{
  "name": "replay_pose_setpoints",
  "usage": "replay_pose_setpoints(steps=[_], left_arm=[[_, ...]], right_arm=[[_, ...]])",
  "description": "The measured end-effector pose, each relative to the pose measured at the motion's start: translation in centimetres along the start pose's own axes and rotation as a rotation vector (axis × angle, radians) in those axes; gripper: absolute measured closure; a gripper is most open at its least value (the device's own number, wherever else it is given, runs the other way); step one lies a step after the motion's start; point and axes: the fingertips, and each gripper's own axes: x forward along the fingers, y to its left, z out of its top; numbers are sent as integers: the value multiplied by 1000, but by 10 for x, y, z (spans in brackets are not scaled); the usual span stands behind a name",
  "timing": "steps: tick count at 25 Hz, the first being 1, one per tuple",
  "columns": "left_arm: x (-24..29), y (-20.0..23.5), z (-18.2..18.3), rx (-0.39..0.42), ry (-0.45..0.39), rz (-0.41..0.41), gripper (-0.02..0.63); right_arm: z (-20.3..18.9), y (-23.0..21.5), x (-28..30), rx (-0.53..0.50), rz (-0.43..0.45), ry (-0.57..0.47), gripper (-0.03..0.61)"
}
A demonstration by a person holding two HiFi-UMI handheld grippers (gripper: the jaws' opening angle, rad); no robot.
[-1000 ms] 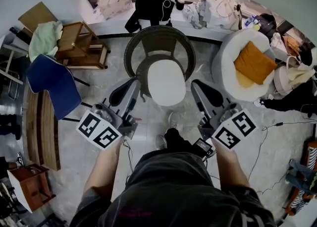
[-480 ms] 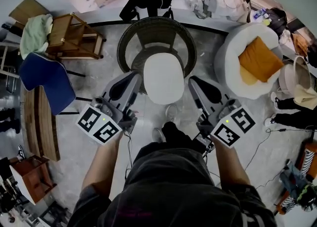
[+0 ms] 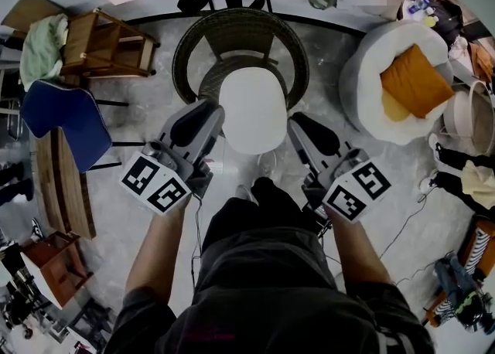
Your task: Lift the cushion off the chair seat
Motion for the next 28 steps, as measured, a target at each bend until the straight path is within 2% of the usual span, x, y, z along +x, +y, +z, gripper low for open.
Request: replay_pose_setpoints(steps=[4, 8, 11, 16, 21, 28], left_arm=[[8, 21, -28, -22, 47, 29, 523], [15, 46, -63, -38, 102, 45, 506], [26, 64, -88, -67, 134, 42, 492], [43, 88, -129, -78, 206, 30, 480], [61, 113, -177, -98, 267, 32, 472], [83, 136, -264, -145, 359, 8, 469]], right_arm=[[-30, -24, 6, 31, -40, 40, 561], [-76, -49, 15, 67, -89, 99, 558], [-112, -71, 18, 104, -126, 140, 482], [-177, -113, 20, 171, -200, 213, 424], [-248, -154, 26, 239, -249, 294, 395], [-341, -206, 36, 306, -322, 374, 377]])
